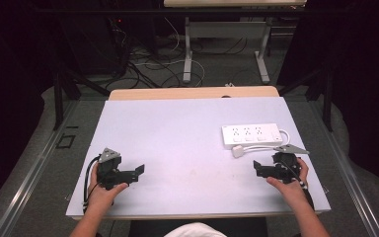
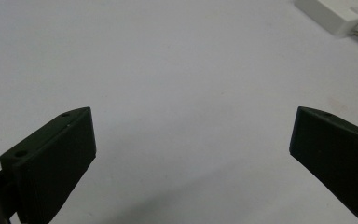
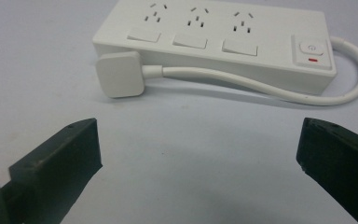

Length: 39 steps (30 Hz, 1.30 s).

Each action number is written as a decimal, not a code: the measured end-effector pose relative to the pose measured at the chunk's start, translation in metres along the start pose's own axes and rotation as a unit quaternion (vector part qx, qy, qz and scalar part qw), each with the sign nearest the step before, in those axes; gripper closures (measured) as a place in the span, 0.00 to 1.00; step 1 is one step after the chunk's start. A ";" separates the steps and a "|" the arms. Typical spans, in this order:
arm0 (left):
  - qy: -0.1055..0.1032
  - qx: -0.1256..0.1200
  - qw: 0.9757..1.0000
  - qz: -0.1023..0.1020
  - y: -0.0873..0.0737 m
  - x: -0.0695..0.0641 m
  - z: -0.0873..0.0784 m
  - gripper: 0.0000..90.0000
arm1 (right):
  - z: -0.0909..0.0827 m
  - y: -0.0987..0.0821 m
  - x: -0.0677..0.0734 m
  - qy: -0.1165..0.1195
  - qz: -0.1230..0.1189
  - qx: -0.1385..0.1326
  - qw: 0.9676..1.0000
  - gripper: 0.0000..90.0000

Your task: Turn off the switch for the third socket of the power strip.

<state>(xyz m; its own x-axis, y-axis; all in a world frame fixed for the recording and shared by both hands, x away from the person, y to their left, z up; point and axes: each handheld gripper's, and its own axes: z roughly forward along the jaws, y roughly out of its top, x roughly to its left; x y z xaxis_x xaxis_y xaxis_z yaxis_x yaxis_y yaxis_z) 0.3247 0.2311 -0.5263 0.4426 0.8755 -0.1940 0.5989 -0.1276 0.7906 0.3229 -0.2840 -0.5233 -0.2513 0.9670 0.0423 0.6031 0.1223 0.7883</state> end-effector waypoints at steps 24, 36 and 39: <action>-0.002 -0.014 1.000 0.013 0.003 -0.010 -0.004 0.00 | -0.003 -0.003 0.010 0.004 -0.017 0.010 1.000 0.00; 0.009 -0.016 1.000 0.010 0.002 -0.009 -0.006 0.01 | -0.002 0.005 0.014 0.020 -0.013 0.032 0.999 0.09; 0.010 -0.014 1.000 0.012 0.002 -0.009 -0.005 0.01 | 0.000 0.007 0.015 0.025 -0.014 0.042 0.999 0.12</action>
<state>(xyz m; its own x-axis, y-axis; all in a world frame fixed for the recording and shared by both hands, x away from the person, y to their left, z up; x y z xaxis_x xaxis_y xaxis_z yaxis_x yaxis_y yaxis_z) 0.3183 0.2255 -0.5197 0.4435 0.8813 -0.1634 0.5685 -0.1357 0.8114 0.3232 -0.2689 -0.5169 -0.3047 0.9509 0.0538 0.6566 0.1688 0.7351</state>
